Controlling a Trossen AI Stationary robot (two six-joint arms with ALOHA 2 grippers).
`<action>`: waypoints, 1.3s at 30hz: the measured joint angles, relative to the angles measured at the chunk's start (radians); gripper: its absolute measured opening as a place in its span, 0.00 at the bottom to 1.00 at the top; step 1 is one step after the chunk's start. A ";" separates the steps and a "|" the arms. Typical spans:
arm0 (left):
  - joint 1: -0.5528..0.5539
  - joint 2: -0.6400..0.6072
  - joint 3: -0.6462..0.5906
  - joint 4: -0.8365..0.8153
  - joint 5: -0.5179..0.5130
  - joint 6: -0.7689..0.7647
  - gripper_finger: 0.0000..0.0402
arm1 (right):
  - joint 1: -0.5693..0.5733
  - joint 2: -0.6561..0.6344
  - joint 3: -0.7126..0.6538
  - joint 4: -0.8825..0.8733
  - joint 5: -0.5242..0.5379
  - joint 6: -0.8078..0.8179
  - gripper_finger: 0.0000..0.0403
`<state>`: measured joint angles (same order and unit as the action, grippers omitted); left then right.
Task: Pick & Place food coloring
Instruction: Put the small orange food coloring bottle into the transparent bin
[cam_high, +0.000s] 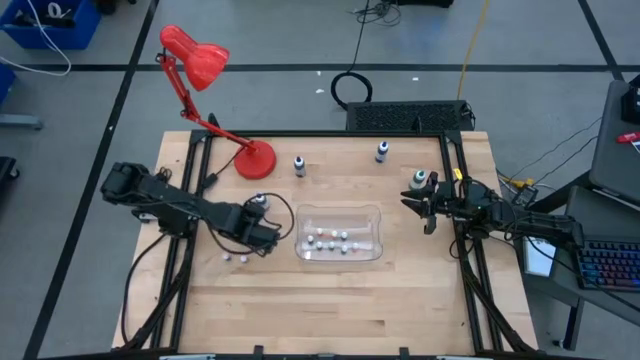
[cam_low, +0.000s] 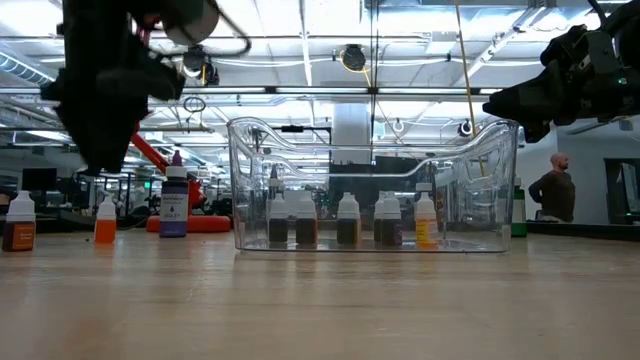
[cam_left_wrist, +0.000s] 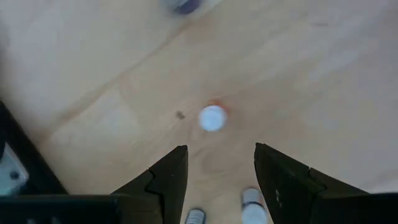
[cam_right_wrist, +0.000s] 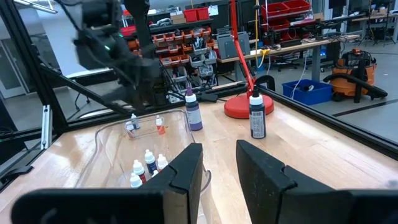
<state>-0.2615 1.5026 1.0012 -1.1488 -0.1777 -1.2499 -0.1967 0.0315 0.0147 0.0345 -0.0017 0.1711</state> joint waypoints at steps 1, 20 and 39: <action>0.012 0.001 -0.013 0.000 0.013 -0.015 0.46 | 0.000 0.000 0.000 0.000 0.000 0.000 0.22; 0.084 0.001 -0.071 0.104 -0.007 0.017 0.46 | 0.000 0.000 0.000 0.000 0.000 0.000 0.22; 0.084 0.003 -0.166 0.267 0.046 0.033 0.46 | 0.000 0.000 0.000 0.000 0.000 0.000 0.22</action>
<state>-0.1780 1.5051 0.8349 -0.8821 -0.1314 -1.2169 -0.1968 0.0315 0.0146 0.0345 -0.0018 0.1713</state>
